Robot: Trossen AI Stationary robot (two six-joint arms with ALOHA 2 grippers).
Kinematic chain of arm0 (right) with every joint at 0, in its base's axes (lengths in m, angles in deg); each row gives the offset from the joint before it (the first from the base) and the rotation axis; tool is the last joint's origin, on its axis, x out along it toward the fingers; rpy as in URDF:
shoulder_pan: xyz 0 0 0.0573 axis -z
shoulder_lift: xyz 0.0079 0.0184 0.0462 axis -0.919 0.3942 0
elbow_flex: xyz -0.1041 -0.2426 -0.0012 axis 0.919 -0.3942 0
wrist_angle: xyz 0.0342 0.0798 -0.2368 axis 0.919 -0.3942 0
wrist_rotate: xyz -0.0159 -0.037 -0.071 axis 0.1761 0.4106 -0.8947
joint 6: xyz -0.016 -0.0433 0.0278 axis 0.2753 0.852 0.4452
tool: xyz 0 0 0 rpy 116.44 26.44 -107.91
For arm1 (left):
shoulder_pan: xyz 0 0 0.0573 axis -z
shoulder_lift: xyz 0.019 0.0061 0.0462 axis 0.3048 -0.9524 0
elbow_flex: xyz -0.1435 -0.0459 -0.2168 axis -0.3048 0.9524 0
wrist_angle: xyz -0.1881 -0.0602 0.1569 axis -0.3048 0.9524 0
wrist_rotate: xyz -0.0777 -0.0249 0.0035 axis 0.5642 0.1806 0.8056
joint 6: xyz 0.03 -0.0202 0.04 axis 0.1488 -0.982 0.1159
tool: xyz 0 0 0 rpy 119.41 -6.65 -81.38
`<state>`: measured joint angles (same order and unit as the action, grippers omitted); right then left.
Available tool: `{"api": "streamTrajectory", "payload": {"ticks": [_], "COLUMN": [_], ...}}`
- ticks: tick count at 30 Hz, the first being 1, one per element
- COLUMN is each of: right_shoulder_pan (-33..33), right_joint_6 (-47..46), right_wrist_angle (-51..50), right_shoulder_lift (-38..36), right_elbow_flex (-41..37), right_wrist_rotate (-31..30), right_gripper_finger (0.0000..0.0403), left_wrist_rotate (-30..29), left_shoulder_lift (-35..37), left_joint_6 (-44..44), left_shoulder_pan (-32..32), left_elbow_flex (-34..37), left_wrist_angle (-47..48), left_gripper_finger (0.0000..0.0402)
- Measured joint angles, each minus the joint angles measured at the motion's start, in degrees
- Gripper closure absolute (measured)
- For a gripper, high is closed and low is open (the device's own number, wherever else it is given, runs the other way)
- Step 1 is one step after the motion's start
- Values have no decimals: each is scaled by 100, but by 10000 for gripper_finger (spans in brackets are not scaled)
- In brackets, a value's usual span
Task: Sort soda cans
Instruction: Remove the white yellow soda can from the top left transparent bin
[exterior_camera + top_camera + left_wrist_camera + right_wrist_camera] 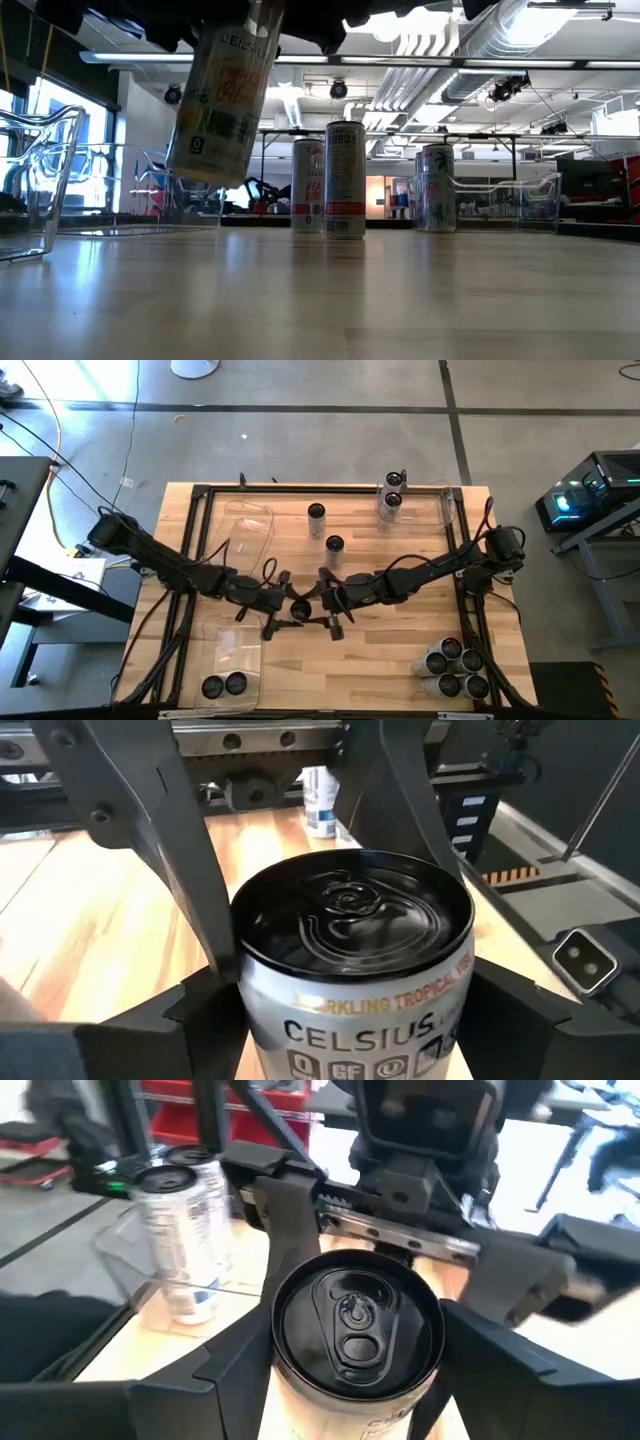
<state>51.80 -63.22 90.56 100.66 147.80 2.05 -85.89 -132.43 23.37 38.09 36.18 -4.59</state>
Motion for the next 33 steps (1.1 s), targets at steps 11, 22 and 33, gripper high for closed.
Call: {"api": "streamTrajectory", "payload": {"ticks": [11, 22, 33], "right_shoulder_pan": [76, 76, 81], "right_joint_6": [-476, -580, -581], "right_wrist_angle": [-116, -129, -292], "right_shoulder_lift": [-13, -46, -42], "right_elbow_flex": [2, -13, -17], "right_wrist_rotate": [-358, -351, -547], "right_gripper_finger": [169, 169, 169], "left_wrist_rotate": [-90, -61, -132], "left_shoulder_lift": [296, 54, 106], "left_joint_6": [62, 41, 205], "left_shoulder_pan": [-167, -284, -353], "left_elbow_flex": [13, 55, 50], "left_wrist_angle": [576, -136, -216], "left_gripper_finger": [121, 121, 66]}}
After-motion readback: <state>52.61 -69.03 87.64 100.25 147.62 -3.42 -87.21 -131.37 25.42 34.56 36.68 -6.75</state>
